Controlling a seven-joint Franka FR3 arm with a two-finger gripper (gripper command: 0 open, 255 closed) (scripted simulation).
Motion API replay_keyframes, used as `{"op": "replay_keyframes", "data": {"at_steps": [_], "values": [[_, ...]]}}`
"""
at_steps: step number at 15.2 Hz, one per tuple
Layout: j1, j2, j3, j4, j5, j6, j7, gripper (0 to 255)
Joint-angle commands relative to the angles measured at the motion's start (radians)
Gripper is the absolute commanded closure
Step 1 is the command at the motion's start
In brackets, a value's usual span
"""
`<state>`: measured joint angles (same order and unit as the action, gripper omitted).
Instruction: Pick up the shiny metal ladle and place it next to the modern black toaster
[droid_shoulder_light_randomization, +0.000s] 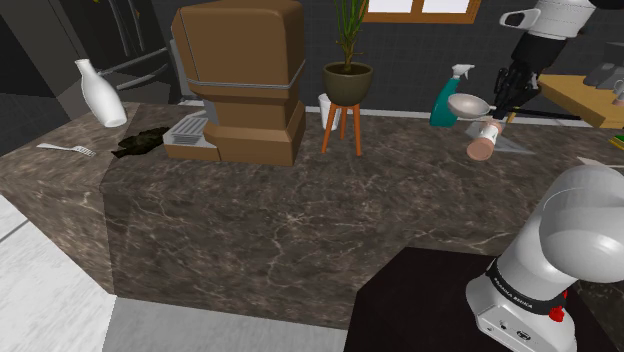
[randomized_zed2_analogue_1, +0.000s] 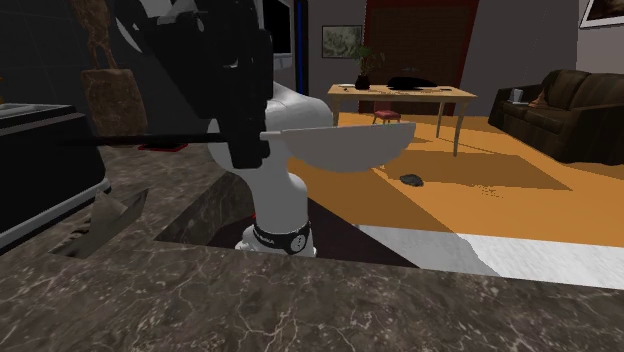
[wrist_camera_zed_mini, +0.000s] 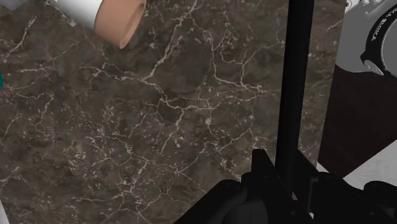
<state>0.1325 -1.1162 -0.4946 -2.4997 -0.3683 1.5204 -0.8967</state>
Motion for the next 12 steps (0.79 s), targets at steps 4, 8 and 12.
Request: {"op": "replay_keyframes", "data": {"at_steps": [4,8,12], "values": [[0.015,0.029,0.021,0.077,0.023,-0.048,-0.001,255],[0.025,0.053,0.036,0.14,0.039,-0.088,-0.002,255],[0.011,0.038,0.007,0.171,0.01,-0.125,-0.047,255]]}}
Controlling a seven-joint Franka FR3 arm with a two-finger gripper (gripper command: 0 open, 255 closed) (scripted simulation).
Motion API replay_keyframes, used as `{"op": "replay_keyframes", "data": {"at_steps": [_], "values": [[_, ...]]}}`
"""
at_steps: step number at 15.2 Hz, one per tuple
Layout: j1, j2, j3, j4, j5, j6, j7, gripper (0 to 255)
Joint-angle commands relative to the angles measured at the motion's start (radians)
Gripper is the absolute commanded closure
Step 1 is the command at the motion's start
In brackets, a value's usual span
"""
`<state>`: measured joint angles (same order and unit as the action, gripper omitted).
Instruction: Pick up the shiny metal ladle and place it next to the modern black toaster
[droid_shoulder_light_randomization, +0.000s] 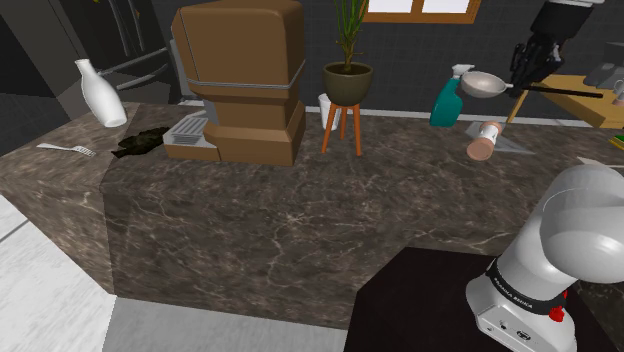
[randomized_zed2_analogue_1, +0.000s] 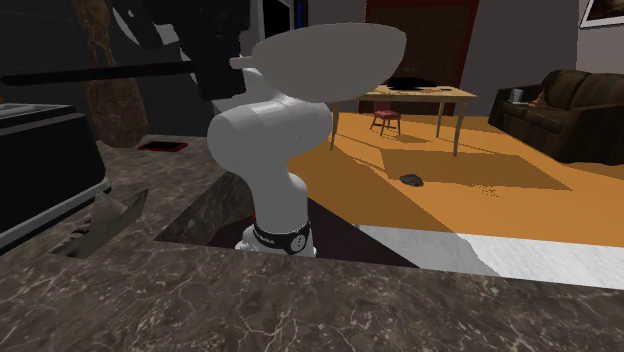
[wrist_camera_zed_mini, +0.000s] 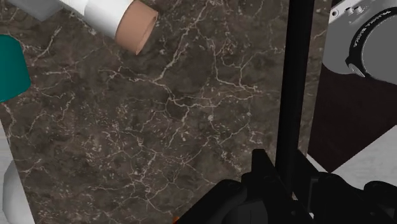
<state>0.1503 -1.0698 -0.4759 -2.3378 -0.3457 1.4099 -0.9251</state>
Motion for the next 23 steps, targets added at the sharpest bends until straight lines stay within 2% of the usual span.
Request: {"op": "replay_keyframes", "data": {"at_steps": [1,7,13,18,23], "values": [[-0.015,-0.019,-0.029,0.017,-0.03,-0.028,-0.041,255],[-0.049,-0.057,-0.135,0.086,-0.136,-0.096,-0.179,255],[-0.058,-0.065,-0.243,0.192,-0.241,-0.149,-0.323,255],[-0.042,-0.052,-0.336,0.306,-0.325,-0.183,-0.447,255],[-0.003,-0.027,-0.433,0.447,-0.403,-0.21,-0.572,255]]}}
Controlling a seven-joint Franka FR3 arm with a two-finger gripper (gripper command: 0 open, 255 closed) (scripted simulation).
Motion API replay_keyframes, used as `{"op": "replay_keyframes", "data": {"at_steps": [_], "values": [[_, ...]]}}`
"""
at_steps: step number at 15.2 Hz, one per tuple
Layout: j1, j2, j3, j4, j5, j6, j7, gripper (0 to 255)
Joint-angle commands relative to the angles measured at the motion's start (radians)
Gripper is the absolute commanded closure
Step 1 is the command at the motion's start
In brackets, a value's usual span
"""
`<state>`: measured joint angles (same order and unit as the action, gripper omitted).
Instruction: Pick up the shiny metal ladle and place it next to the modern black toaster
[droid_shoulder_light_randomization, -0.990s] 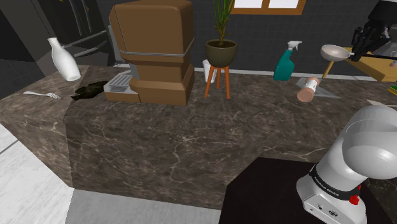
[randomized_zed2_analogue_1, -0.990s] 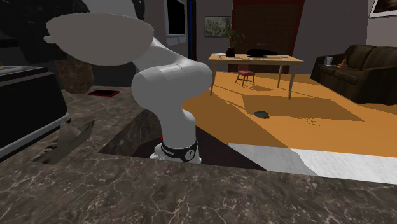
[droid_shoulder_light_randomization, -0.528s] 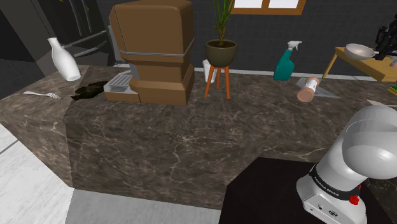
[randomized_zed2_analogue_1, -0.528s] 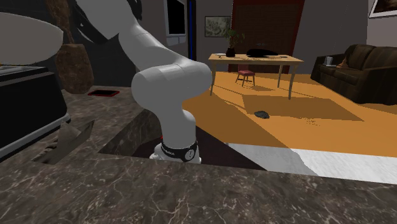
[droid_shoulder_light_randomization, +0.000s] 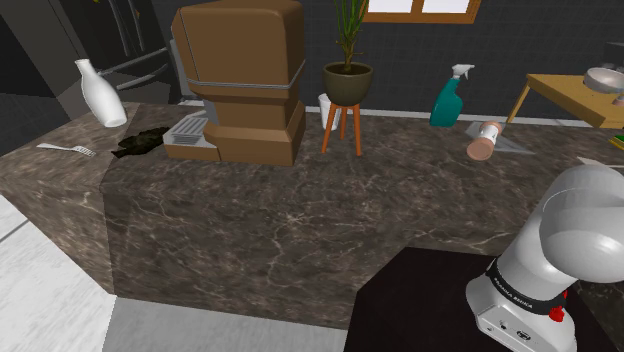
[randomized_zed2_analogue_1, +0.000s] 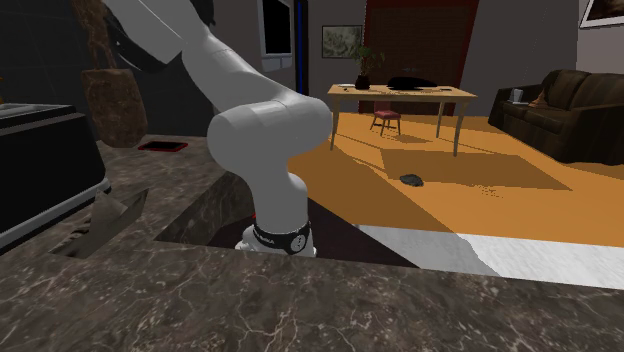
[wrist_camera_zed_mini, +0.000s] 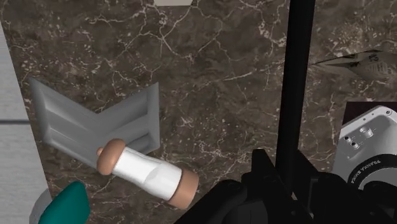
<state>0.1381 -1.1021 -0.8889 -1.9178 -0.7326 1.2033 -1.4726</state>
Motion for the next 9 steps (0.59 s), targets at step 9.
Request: {"op": "replay_keyframes", "data": {"at_steps": [9], "values": [[0.166,0.072,-0.228,0.38,-0.148,-0.048,-0.278,255]]}}
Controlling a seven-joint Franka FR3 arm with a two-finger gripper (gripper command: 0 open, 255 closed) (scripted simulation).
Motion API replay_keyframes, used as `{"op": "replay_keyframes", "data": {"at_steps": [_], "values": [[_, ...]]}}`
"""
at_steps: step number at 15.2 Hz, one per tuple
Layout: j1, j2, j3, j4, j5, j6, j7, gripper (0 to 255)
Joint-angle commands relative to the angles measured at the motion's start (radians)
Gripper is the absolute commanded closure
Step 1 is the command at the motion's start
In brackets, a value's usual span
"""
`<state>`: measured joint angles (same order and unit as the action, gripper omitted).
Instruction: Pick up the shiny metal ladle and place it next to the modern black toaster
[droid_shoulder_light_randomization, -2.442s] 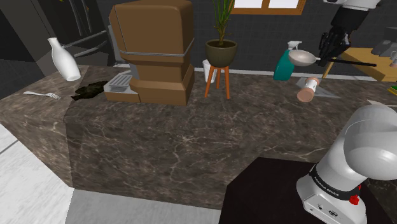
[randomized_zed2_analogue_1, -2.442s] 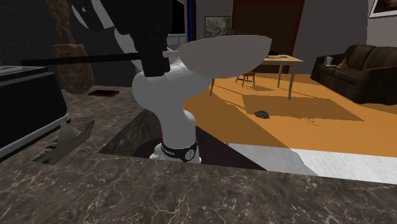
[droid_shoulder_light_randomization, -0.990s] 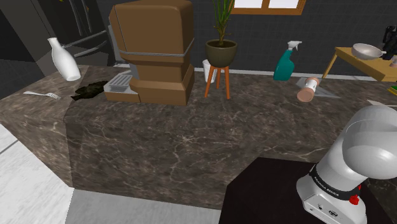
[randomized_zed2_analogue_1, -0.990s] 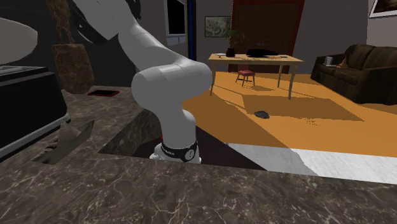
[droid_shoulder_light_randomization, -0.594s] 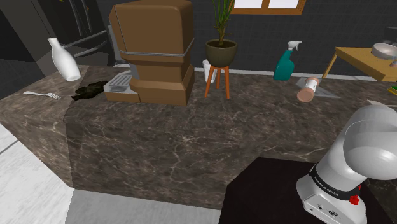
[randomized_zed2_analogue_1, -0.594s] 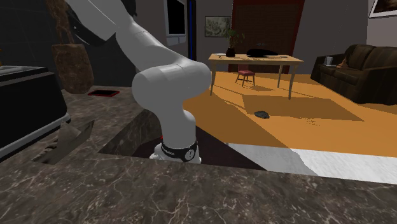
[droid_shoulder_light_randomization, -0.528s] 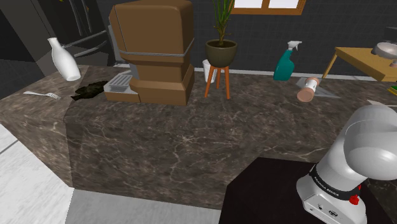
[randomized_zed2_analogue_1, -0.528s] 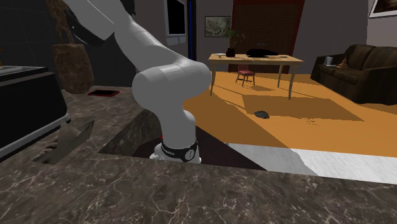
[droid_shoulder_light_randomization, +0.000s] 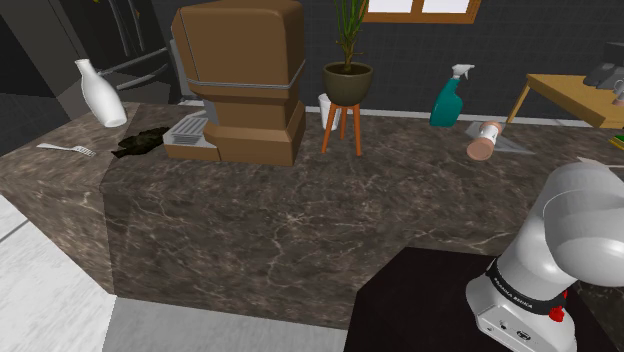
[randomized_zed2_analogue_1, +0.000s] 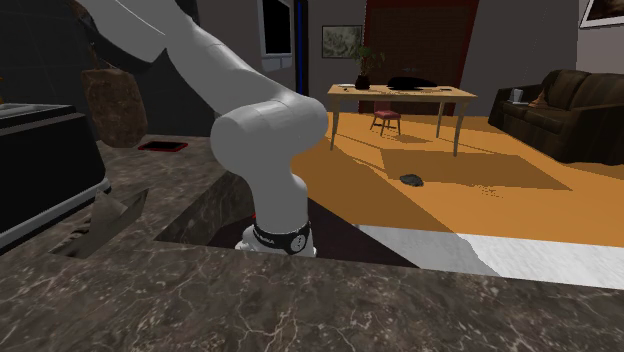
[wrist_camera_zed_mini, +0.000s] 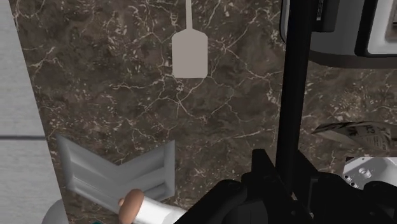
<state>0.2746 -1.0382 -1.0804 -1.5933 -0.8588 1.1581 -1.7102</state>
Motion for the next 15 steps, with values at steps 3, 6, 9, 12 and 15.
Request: {"op": "replay_keyframes", "data": {"at_steps": [3,6,9,12,15], "values": [[0.011,-0.018,-0.041,0.005,-0.034,0.023,-0.029,255],[-0.006,-0.042,-0.048,-0.042,-0.046,0.049,-0.02,255],[-0.021,-0.065,-0.057,-0.086,-0.059,0.074,-0.011,255],[-0.035,-0.086,-0.069,-0.127,-0.073,0.099,-0.003,255],[-0.048,-0.107,-0.081,-0.166,-0.088,0.124,0.004,255]]}}
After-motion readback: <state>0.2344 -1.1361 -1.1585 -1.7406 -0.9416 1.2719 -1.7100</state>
